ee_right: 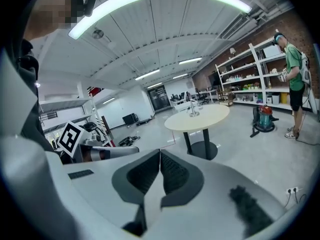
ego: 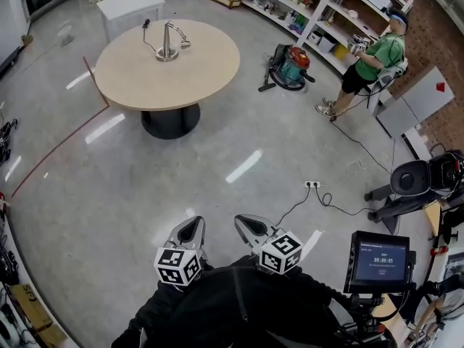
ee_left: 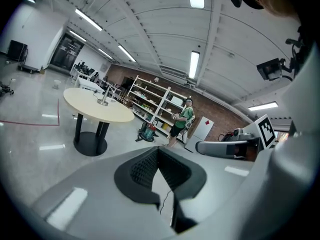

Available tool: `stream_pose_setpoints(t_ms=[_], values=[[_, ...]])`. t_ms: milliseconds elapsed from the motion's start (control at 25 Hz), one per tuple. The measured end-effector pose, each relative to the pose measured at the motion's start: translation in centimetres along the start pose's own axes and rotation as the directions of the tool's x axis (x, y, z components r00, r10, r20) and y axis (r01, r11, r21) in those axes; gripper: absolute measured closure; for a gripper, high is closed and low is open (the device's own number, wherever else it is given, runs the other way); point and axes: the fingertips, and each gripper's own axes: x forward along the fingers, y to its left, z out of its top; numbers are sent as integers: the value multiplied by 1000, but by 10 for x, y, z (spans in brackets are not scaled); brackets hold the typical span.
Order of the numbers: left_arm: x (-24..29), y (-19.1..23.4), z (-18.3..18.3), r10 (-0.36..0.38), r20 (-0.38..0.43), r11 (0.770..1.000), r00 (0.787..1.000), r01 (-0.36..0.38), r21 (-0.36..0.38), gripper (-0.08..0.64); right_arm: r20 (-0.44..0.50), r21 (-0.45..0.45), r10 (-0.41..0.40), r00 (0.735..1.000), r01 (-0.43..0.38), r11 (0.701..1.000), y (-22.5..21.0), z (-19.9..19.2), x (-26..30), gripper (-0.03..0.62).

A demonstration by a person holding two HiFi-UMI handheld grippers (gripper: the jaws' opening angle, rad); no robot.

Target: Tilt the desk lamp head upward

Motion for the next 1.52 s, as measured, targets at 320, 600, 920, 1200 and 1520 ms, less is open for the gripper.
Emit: stream_pose_setpoints(t_ms=[320, 600, 920, 1200, 1520], values=[[-1, 8, 4, 4, 7, 1000, 1000, -4, -16, 554, -8, -6, 12, 1000, -12, 1000, 2, 7, 10, 588], [16, 25, 19, 53, 21, 999, 998, -53, 8, 554, 10, -12, 67, 998, -67, 998, -16, 22, 36, 588], [66, 25, 53, 111, 29, 991, 993, -113, 66, 554, 62, 11, 128, 990, -129, 992, -73, 58, 54, 588], [127, 16, 72, 115, 19, 987, 993, -116, 113, 554, 100, 26, 123, 987, -126, 992, -136, 85, 61, 588], [211, 0, 102, 194, 14, 973, 981, -194, 126, 554, 106, 51, 186, 977, -192, 980, -228, 122, 71, 588]])
